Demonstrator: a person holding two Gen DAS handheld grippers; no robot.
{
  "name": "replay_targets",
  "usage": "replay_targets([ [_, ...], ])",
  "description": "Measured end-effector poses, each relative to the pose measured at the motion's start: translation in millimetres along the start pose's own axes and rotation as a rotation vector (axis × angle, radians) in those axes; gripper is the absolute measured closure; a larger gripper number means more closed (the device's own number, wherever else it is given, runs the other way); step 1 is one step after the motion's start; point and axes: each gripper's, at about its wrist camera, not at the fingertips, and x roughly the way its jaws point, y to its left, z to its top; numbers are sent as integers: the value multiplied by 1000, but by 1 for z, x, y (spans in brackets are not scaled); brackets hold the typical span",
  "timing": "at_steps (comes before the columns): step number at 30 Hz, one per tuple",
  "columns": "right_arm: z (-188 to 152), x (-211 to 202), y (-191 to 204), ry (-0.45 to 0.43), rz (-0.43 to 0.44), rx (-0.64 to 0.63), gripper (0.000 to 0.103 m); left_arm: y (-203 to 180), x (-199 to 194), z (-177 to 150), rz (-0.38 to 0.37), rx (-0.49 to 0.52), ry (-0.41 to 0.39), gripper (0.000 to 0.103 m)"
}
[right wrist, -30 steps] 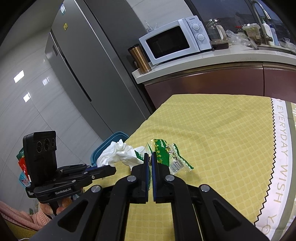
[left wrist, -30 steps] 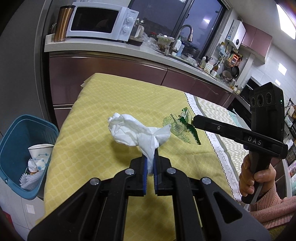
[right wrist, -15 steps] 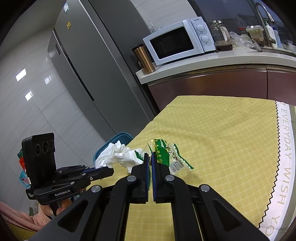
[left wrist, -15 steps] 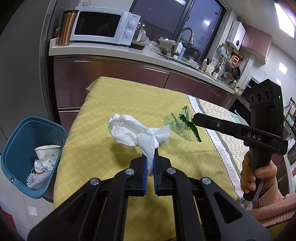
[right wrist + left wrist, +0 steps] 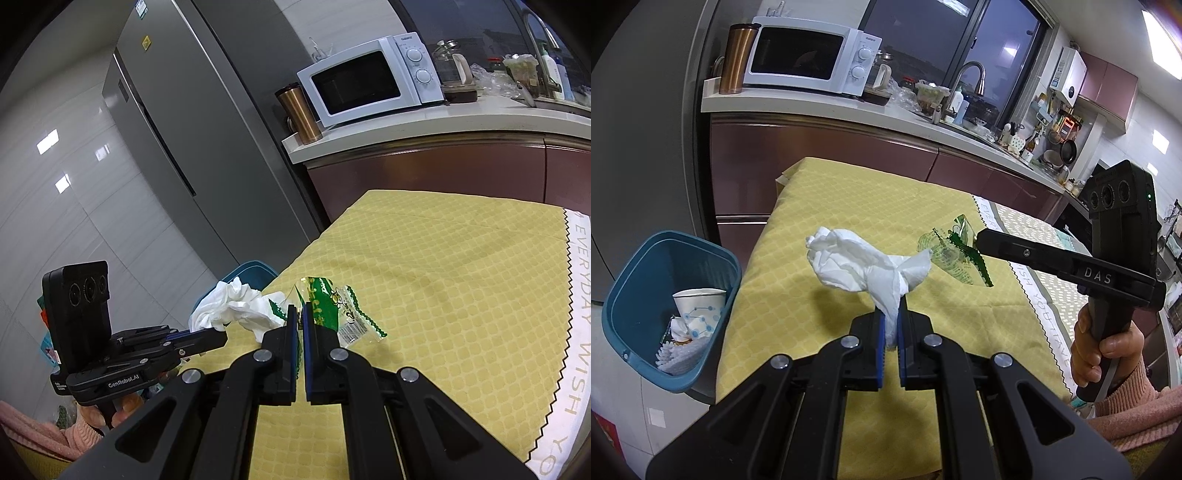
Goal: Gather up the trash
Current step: 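Carry the white tissue with the left tool while the right tool carries the green wrapper toward the blue bin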
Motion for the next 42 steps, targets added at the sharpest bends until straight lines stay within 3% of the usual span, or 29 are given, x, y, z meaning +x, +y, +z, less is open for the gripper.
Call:
replay_targets([
  [42,9,34,34,40,62,-51,101,34,-38,-2,62,-60,-49,98],
])
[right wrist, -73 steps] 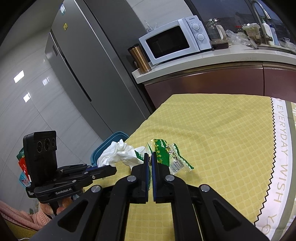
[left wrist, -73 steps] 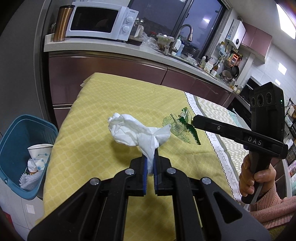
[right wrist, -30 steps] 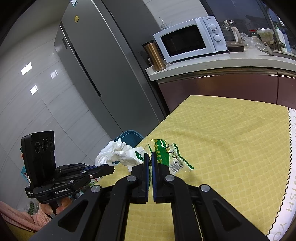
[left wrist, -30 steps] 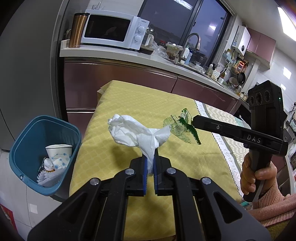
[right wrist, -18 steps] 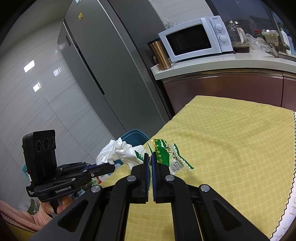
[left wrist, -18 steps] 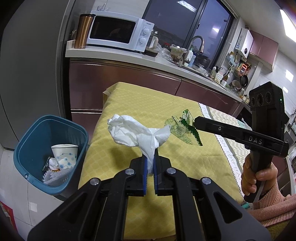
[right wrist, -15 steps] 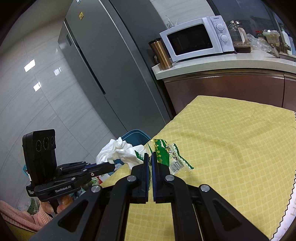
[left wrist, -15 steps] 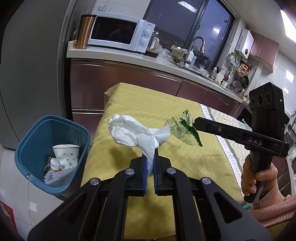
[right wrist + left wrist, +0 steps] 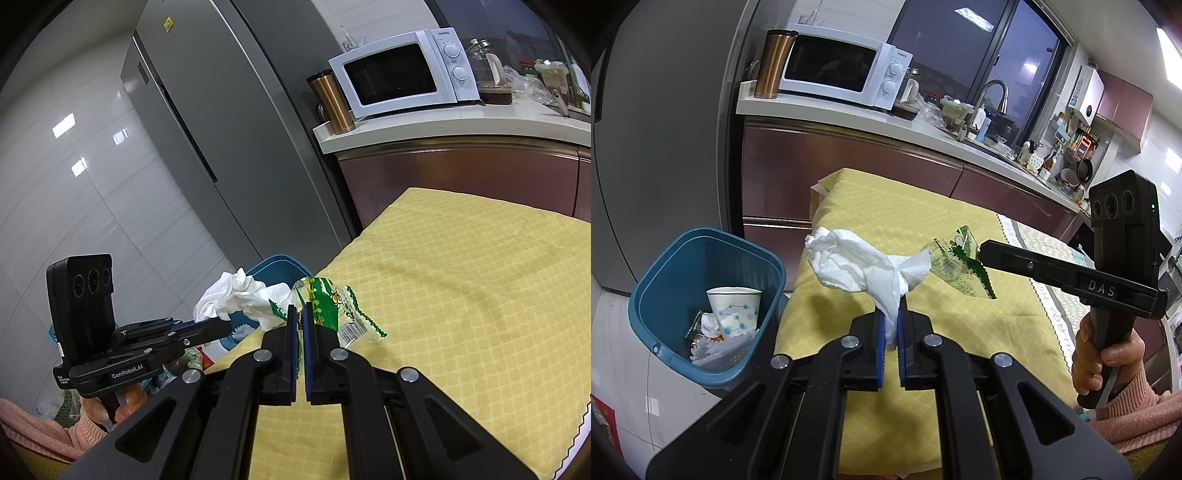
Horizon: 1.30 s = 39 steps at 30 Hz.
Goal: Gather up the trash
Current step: 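Carry the white tissue with the left tool while the right tool carries the green wrapper toward the blue bin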
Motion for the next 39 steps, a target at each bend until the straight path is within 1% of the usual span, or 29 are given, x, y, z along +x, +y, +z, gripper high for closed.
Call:
replay_targets([
  [30,3,22,16,41,28,-28,101,19,-12,2,44,-40,-16,98],
  [39,5,29,22,52,41,-44,101,30,-16,5,65,-54,-26,98],
])
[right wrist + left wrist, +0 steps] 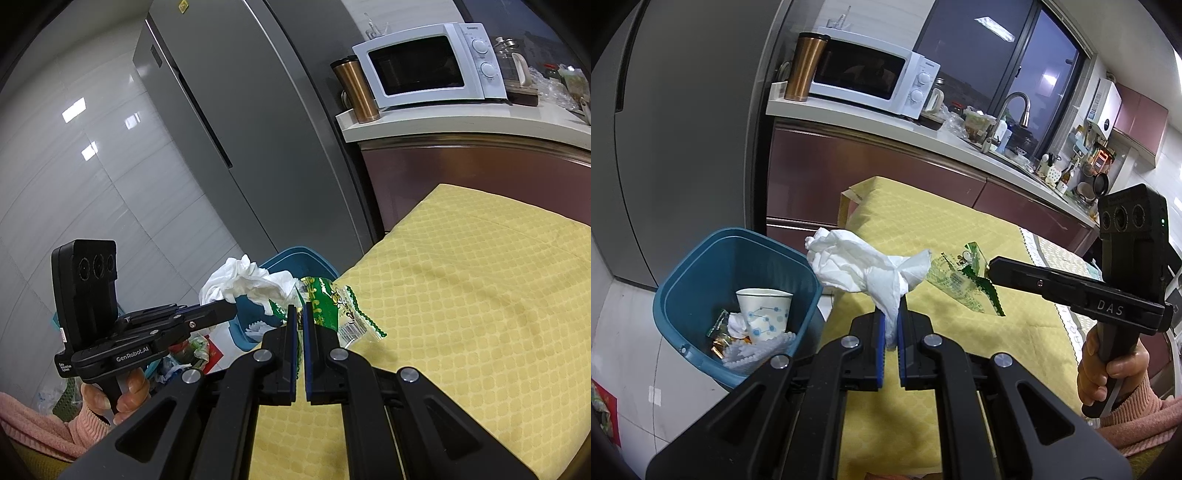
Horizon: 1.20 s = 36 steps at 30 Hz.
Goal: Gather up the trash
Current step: 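Carry the white tissue with the left tool while the right tool carries the green wrapper toward the blue bin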
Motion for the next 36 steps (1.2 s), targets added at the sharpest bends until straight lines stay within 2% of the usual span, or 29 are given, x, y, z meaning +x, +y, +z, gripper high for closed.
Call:
replay_targets([
  [36,15,31,26,35,45,-76,101,29,-11,-2,86,-59,-13,98],
])
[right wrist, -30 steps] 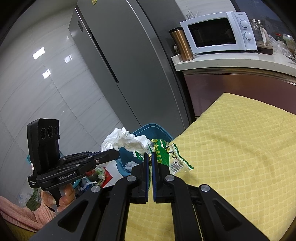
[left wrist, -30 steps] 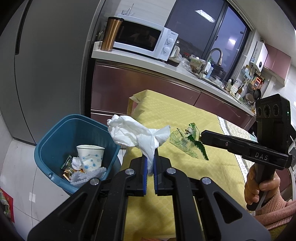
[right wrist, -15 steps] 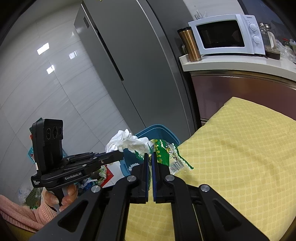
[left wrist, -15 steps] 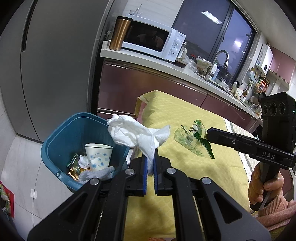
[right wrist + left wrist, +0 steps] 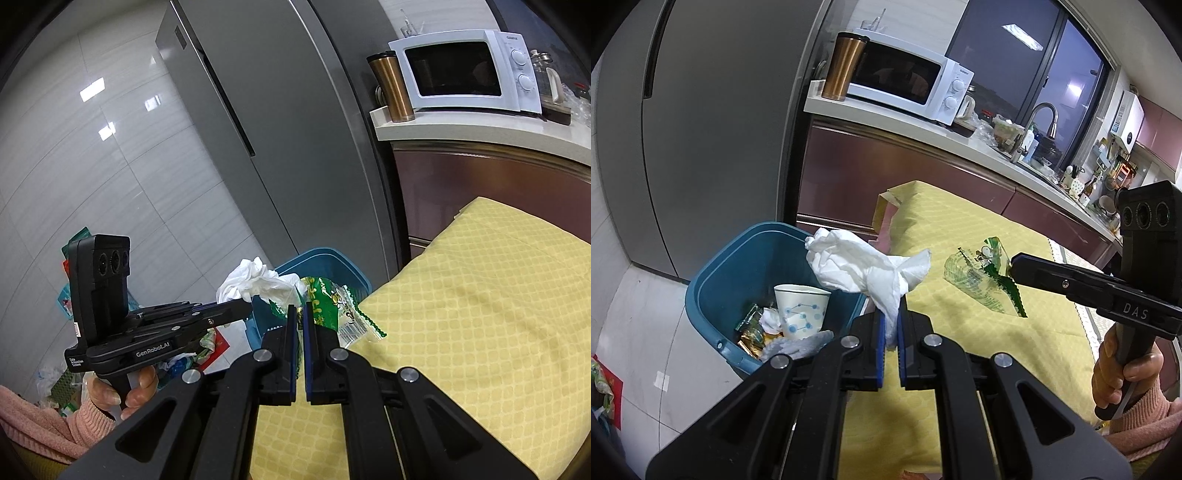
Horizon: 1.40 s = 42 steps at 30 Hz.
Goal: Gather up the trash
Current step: 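Carry the white tissue with the left tool while the right tool carries the green wrapper toward the blue bin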
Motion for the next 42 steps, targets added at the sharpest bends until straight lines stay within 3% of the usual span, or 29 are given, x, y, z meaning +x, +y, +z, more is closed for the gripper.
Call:
replay_targets([
  [42,11,37,18,52,52,-23,101,25,4,-5,63,-54,11,98],
])
